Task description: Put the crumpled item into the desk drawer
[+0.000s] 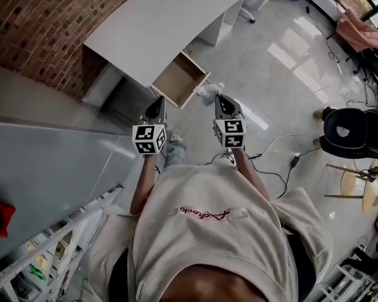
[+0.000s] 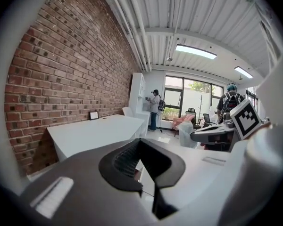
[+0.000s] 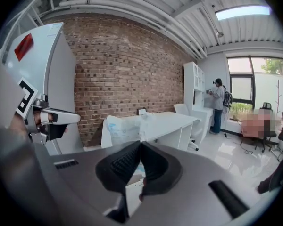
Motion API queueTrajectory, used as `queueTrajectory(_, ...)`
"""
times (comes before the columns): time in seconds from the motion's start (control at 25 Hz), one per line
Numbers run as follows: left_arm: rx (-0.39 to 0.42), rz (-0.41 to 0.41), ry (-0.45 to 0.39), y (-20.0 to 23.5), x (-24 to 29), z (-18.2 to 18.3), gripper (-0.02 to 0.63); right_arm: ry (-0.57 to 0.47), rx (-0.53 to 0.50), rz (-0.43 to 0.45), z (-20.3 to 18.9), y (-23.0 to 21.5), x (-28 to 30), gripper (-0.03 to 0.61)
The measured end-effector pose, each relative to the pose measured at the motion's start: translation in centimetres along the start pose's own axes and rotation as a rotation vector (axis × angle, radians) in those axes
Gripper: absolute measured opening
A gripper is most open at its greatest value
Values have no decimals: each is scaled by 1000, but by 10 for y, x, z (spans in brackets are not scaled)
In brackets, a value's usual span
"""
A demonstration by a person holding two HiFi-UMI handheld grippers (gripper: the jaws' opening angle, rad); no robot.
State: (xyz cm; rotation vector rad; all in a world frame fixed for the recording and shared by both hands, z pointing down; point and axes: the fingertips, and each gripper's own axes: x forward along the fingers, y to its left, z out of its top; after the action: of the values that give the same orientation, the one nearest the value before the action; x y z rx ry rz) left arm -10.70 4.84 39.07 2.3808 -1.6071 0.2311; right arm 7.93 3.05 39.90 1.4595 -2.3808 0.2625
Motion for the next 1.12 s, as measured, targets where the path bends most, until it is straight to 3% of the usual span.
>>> queueTrajectory(0.64, 14, -103, -26, 105, 94, 60, 9, -20, -6, -107, 75, -2, 117, 14)
queueTrajectory(0.88, 19, -133, -10, 133, 119, 60, 9, -19, 0, -140, 80, -2, 149, 12)
queueTrajectory(1.12, 6, -146, 33, 142, 130, 46, 9, 38, 20, -143, 60, -3, 160, 12)
